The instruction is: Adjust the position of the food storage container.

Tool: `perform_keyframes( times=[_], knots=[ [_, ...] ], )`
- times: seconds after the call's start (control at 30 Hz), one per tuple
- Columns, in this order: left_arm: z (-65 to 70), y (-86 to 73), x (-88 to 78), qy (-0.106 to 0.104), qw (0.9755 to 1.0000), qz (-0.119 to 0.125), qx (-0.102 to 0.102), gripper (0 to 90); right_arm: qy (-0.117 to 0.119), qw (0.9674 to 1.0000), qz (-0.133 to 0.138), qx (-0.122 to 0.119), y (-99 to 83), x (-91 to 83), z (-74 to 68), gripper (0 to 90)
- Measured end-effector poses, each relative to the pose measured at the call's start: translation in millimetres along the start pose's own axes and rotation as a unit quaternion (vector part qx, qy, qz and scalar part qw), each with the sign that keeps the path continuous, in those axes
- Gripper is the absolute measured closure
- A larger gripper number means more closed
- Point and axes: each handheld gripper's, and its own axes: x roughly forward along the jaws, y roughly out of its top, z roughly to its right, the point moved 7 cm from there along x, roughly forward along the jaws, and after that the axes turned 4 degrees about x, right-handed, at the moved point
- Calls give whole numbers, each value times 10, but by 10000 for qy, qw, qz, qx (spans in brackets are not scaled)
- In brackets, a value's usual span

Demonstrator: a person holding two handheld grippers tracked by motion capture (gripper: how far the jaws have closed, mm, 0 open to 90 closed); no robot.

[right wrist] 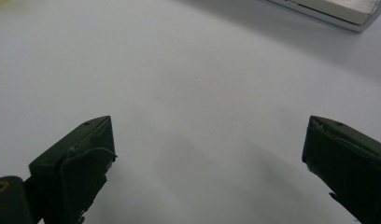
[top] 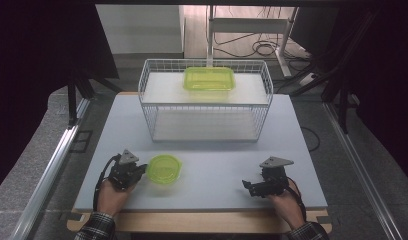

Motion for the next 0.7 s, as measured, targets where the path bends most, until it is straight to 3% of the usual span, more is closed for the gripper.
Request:
perform_keyframes(
  times=[0.43,0.7],
  knots=[
    [216,-47,83,-419,9985,-319,171,900,6,10000,-2,-20,-4,10,-8,24],
    [466,2,151,-734,9961,-356,344,900,5,10000,-33,-28,-7,13,-18,25]
  ],
)
